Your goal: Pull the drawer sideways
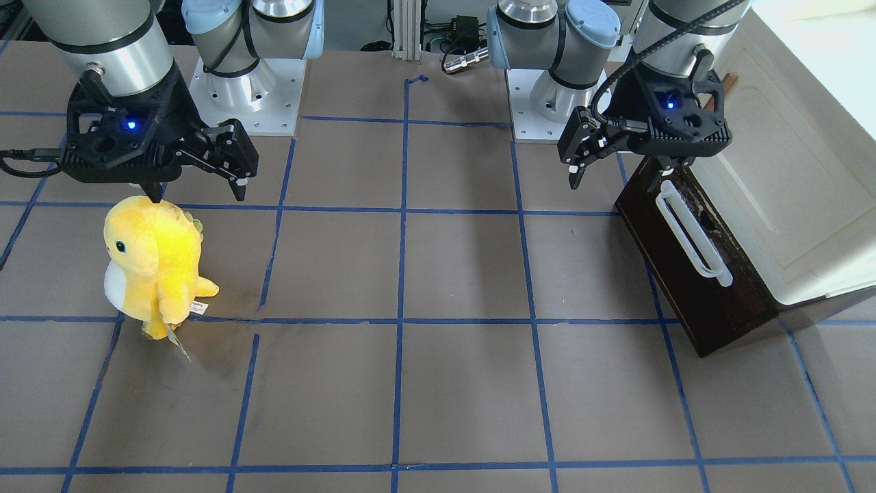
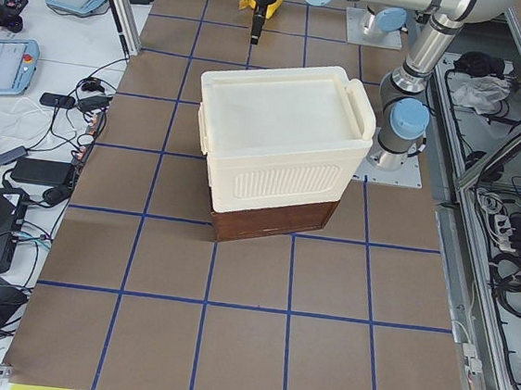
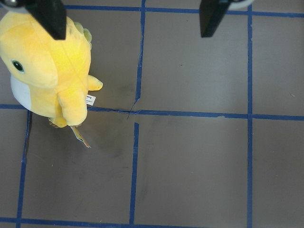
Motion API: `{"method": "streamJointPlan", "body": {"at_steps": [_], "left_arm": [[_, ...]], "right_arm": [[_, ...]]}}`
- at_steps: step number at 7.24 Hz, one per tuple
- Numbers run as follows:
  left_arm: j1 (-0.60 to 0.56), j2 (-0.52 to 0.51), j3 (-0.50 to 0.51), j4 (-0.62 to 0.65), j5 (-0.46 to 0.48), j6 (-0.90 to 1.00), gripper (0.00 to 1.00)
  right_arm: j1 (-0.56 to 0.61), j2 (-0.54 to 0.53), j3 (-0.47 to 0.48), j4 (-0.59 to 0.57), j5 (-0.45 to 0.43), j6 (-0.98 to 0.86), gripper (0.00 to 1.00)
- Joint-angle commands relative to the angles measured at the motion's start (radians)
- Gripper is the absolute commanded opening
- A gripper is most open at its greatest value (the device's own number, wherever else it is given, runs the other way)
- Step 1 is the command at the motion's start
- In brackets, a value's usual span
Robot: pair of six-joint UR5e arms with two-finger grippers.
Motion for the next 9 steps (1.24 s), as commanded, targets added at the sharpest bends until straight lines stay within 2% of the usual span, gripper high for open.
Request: {"method": "streamJointPlan", "body": {"at_steps": [1, 3, 5, 6, 8, 9], "left_arm": [[-0.001, -0.027, -0.008, 0.030, -0.001, -0.033, 1.00], [-0.028, -0.084, -0.067, 0.085, 0.006, -0.091, 1.00], [-0.072, -0.123, -0.132, 0.103, 0.179, -0.191, 1.00], [-0.083, -0.145, -0.149, 0.100, 0.187, -0.254, 1.00], [-0.123, -0.185, -0.195, 0.101, 0.404, -0.279, 1.00], [-0.128, -0.188, -0.227, 0.101, 0.452, -0.273, 1.00]], "right_arm": [[0.000, 0.000, 0.000, 0.000, 0.000, -0.002, 1.00], [0.000, 0.000, 0.000, 0.000, 0.000, 0.000, 1.00], [0.000, 0.000, 0.000, 0.000, 0.000, 0.000, 1.00], [0.000, 0.000, 0.000, 0.000, 0.000, 0.000, 1.00], [0.000, 0.000, 0.000, 0.000, 0.000, 0.000, 1.00], [0.000, 0.000, 0.000, 0.000, 0.000, 0.000, 1.00]]}}
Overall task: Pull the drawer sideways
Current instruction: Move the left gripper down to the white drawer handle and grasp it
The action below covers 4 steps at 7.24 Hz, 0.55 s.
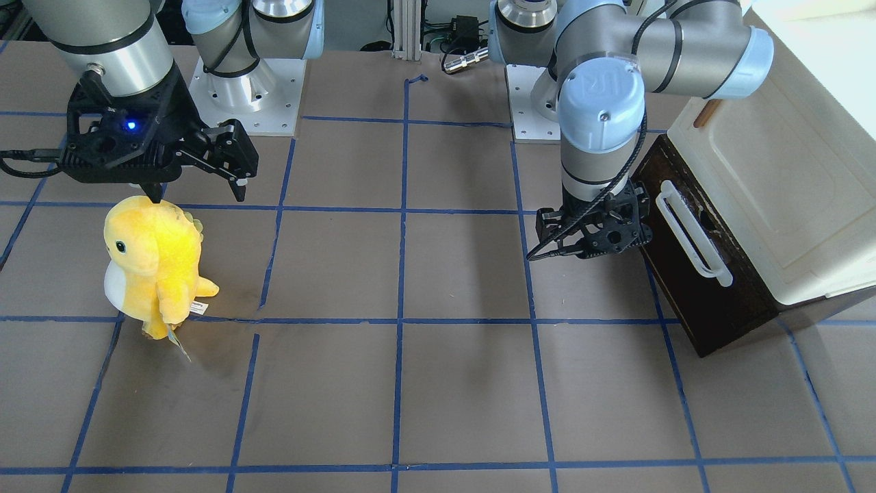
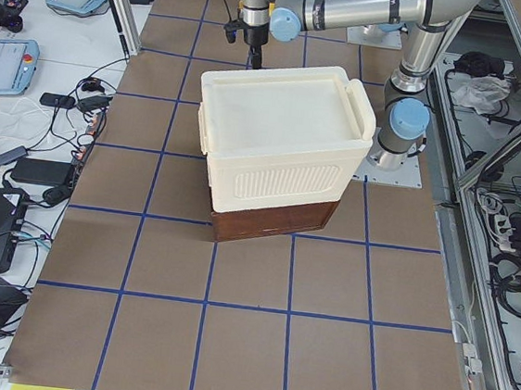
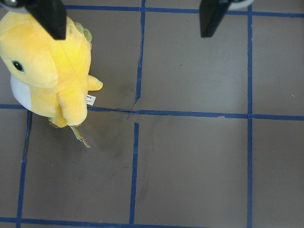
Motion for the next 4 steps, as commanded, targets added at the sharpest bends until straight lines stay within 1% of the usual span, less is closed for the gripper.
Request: {"method": "streamJointPlan", "body": {"at_steps": [1, 3, 4], "left_arm": [[-0.014, -0.019, -0.077, 0.000, 0.177, -0.005, 1.00], [-0.011, -0.043, -0.122, 0.017, 0.398, -0.008, 1.00], [-0.010, -0.065, -0.137, 0.017, 0.452, -0.008, 1.00]], "right_arm": [[0.000, 0.000, 0.000, 0.000, 0.000, 0.000, 1.00], [0.000, 0.000, 0.000, 0.000, 0.000, 0.000, 1.00], [0.000, 0.000, 0.000, 0.000, 0.000, 0.000, 1.00]]}}
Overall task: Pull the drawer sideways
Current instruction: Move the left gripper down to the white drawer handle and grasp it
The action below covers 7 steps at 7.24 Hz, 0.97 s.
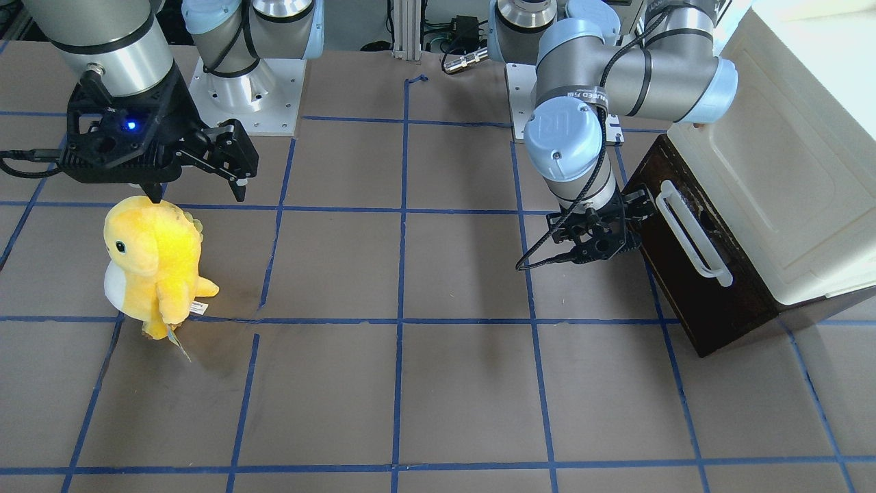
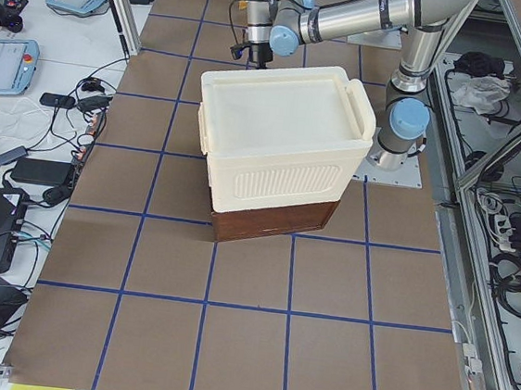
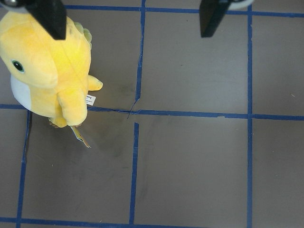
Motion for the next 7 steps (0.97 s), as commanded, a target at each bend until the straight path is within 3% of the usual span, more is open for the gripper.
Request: {"method": "streamJointPlan", "body": {"at_steps": [1, 3, 5, 7], "left_arm": [[0.010, -0.044, -0.028, 0.002, 0.148, -0.001, 1.00], [0.051, -0.083, -0.035, -0.012, 0.182, 0.005, 1.00], [0.053, -0.127, -0.036, -0.010, 0.304, -0.001, 1.00], [0.048, -0.143, -0.025, -0.010, 0.311, 0.004, 0.98]], "right_arm": [[0.000, 0.000, 0.000, 0.000, 0.000, 0.000, 1.00], [0.000, 0.000, 0.000, 0.000, 0.000, 0.000, 1.00], [0.000, 0.000, 0.000, 0.000, 0.000, 0.000, 1.00], [0.000, 0.000, 0.000, 0.000, 0.000, 0.000, 1.00]]}}
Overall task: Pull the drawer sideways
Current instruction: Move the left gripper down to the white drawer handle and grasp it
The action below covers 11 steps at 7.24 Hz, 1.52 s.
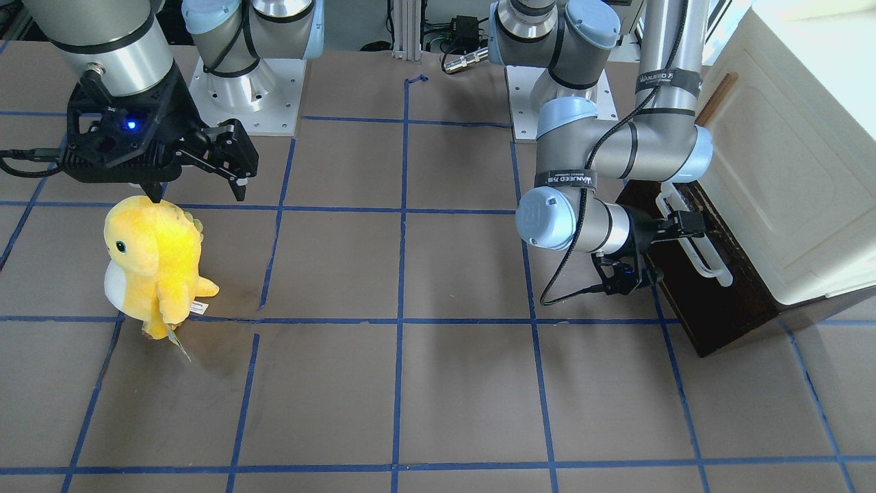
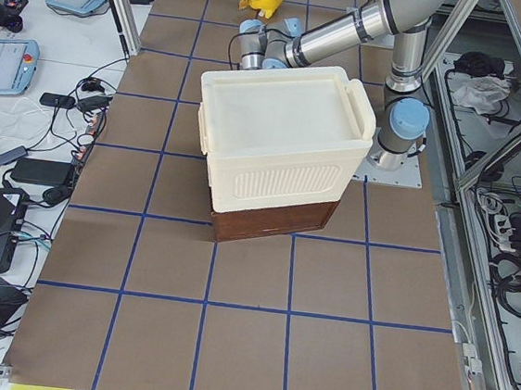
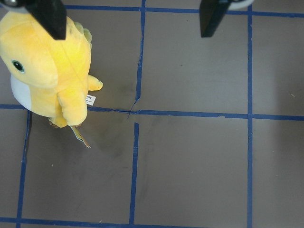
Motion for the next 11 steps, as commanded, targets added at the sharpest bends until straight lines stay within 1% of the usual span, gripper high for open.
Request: {"method": "streamJointPlan", "body": {"at_steps": [1, 2, 3, 4, 5, 11], "left_arm": [[-0.002, -0.017, 0.004, 0.000, 0.033, 0.001, 0.93], [0.000, -0.032, 0.008, 0.003, 0.045, -0.001, 0.90], [0.001, -0.037, 0.012, 0.003, 0.047, 0.004, 0.80], [0.000, -0.044, 0.011, 0.006, 0.056, 0.004, 0.75], [0.000, -0.038, 0.009, 0.003, 0.108, -0.001, 0.75], [0.003, -0.055, 0.001, 0.003, 0.104, -0.002, 0.59]], "right_arm": [[0.000, 0.000, 0.000, 0.000, 0.000, 0.000, 1.00], [0.000, 0.000, 0.000, 0.000, 0.000, -0.002, 1.00], [0.000, 0.000, 0.000, 0.000, 0.000, 0.000, 1.00], [0.000, 0.000, 0.000, 0.000, 0.000, 0.000, 1.00], [0.000, 0.000, 0.000, 0.000, 0.000, 0.000, 1.00], [0.000, 0.000, 0.000, 0.000, 0.000, 0.000, 1.00]]}}
